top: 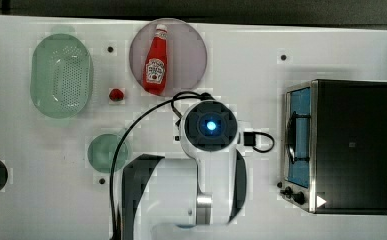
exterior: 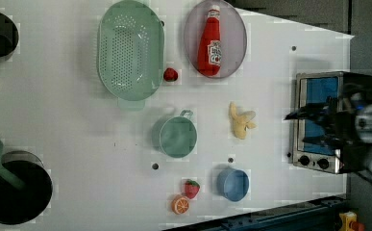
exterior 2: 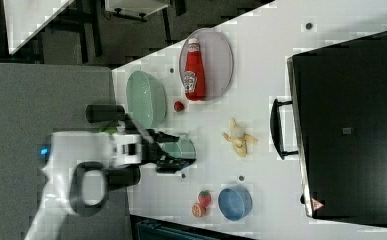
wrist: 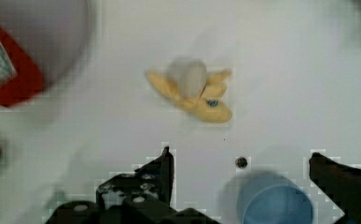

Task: Pick Banana and place it in mug.

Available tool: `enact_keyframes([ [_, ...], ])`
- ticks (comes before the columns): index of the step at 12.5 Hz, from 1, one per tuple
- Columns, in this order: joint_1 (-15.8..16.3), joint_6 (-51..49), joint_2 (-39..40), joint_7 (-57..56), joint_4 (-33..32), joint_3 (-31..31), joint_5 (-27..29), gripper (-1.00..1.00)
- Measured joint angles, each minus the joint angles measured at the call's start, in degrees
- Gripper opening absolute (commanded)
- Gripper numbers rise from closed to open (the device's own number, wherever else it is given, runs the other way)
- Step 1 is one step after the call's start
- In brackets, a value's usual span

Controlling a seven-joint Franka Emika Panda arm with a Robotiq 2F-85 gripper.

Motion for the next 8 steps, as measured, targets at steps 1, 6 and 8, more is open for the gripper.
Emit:
enact_keyframes([
  [1,0.0,2.9,2.2,-1.4,-2.4,0.3,0.0,1.00],
  [6,0.3,17.0,10.6,-11.1,-6.5,0.4,0.8,1.00],
  [8,-0.1,20.3,13.9,-12.2,-6.2,0.5,0.9,1.00],
])
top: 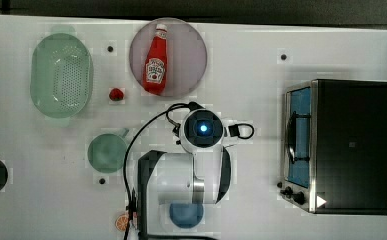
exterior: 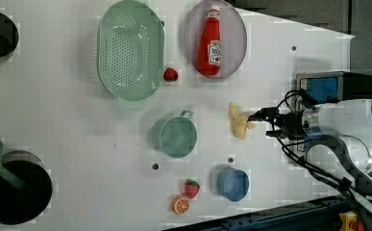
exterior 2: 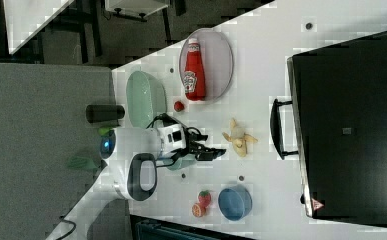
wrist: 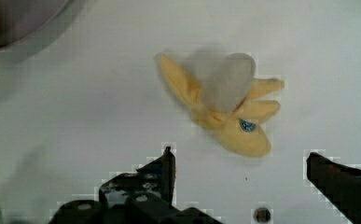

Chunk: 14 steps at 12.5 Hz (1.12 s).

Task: Pick Banana and place it in mug.

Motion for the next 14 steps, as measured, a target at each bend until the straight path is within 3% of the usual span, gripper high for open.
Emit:
enact_keyframes([
  [7,-0.1,14.7,10.5,-1.4,-0.7,-0.8,-1.7,1.00],
  [8,-0.1,16.2,12.6,-1.4,-0.6,-0.7,-1.1,0.93],
  [13,-0.4,18.7,16.4,-1.6,0.6,-0.5,-0.9,-0.25],
  [14,-0.2,19.1,16.2,-1.6,0.7,-0.5,-0.7,-0.26],
])
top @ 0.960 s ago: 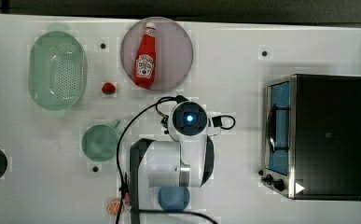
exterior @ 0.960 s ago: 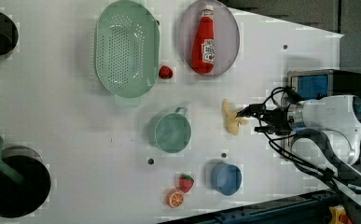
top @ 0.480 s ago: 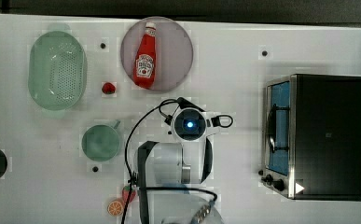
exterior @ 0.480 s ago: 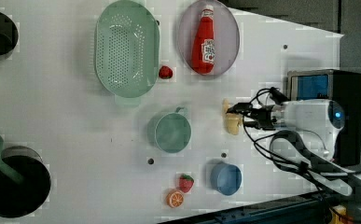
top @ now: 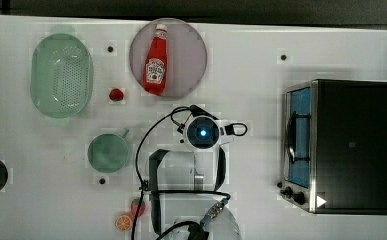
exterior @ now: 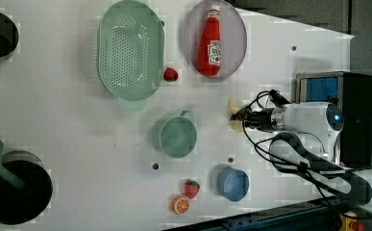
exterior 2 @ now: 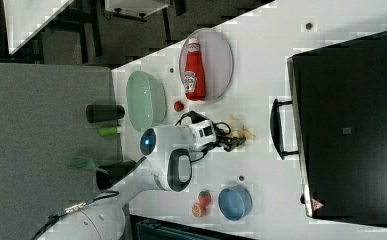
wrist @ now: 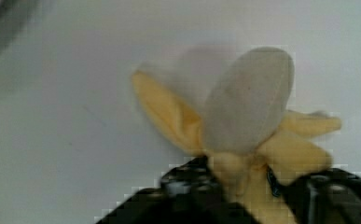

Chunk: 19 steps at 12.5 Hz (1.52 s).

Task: Pick Banana and place it in mug.

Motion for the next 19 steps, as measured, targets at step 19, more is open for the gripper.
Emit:
enact_keyframes([
  [19,-1.1,-50.9,-42.3,0.3,11.9,0.6,0.5,-0.26],
])
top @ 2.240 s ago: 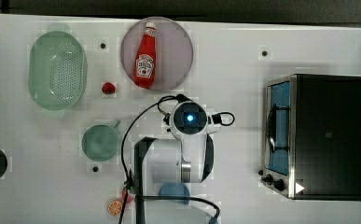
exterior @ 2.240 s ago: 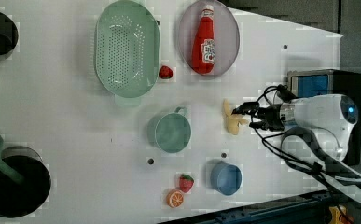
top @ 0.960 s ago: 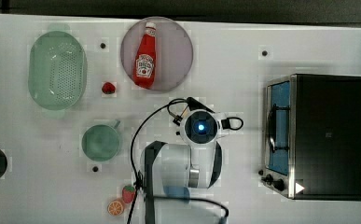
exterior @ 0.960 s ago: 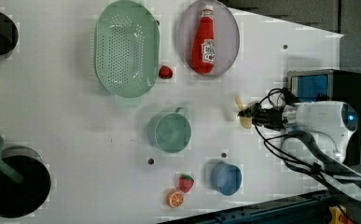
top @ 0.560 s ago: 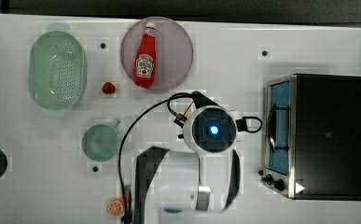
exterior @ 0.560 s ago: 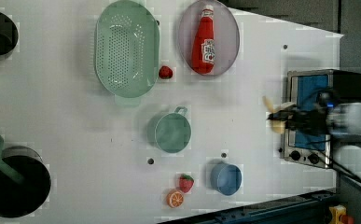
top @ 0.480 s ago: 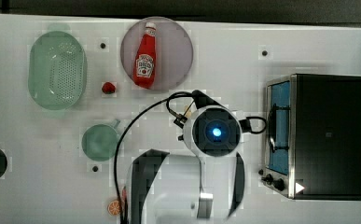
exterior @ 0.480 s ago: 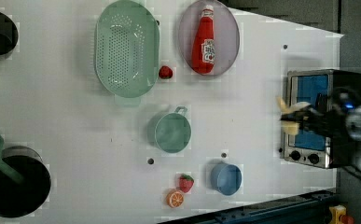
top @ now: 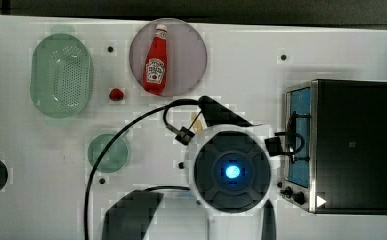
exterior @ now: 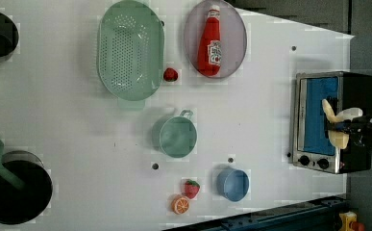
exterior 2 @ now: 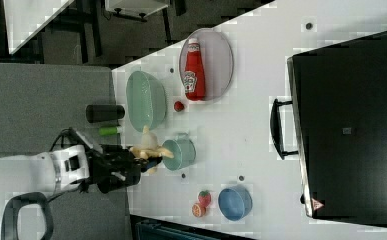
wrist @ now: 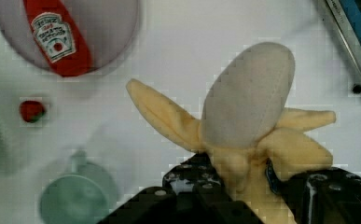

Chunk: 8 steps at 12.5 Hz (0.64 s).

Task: Pick Banana and place it in mug.

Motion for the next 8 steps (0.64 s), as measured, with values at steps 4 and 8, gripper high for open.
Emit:
enact_keyframes([
  [4,0.3,-2.3,2.2,8.8,-0.3,7.5,1.5,-0.26],
  [8,2.3,0.2,7.3,20.6,-1.1,17.4,4.8,-0.26],
])
